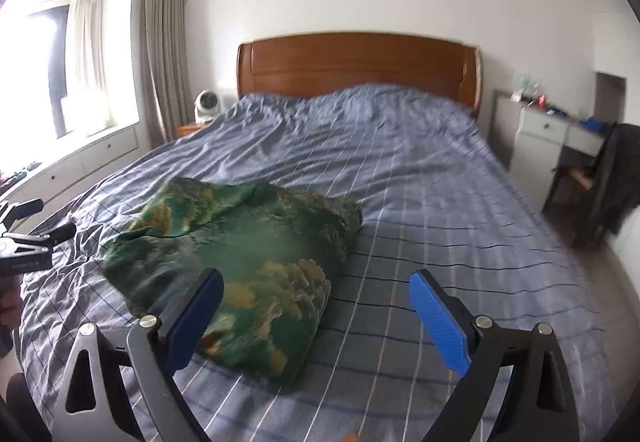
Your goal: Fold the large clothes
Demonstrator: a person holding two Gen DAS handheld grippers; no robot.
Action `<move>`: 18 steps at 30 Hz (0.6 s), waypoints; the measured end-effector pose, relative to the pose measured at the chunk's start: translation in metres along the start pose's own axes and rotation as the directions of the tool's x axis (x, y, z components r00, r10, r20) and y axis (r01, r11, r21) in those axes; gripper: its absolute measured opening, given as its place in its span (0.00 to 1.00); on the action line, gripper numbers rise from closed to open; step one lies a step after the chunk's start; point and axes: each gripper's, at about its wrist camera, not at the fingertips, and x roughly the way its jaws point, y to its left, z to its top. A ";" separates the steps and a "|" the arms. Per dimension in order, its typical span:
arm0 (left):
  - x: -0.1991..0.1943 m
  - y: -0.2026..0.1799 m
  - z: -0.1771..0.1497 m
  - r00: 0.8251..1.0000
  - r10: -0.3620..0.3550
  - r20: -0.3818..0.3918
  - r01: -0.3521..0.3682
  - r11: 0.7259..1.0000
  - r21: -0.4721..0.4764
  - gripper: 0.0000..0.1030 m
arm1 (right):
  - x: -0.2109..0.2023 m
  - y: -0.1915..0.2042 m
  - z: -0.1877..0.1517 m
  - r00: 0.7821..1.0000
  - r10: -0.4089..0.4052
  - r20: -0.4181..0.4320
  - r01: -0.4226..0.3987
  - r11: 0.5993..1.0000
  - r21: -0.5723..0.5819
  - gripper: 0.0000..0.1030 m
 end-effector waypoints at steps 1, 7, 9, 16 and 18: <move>-0.004 -0.006 -0.001 1.000 0.022 0.009 -0.022 1.000 0.011 1.00 | -0.012 0.004 -0.003 1.000 -0.016 0.008 0.016 1.000 0.003 0.93; -0.041 -0.023 -0.010 0.998 -0.054 -0.038 0.054 0.998 -0.013 1.00 | -0.048 0.020 -0.025 0.997 -0.021 -0.071 0.023 0.999 0.025 0.93; -0.051 -0.027 -0.013 0.997 -0.070 -0.045 0.069 0.997 -0.018 1.00 | -0.058 0.024 -0.032 0.996 -0.035 -0.080 0.037 0.999 0.018 0.93; -0.073 -0.044 -0.023 0.990 -0.120 -0.075 0.119 0.993 -0.023 1.00 | -0.086 0.037 -0.049 0.989 -0.091 -0.112 0.089 0.996 -0.019 0.94; -0.077 -0.047 -0.025 0.989 -0.129 -0.078 0.128 0.992 -0.022 1.00 | -0.089 0.041 -0.051 0.989 -0.097 -0.115 0.095 0.995 -0.026 0.94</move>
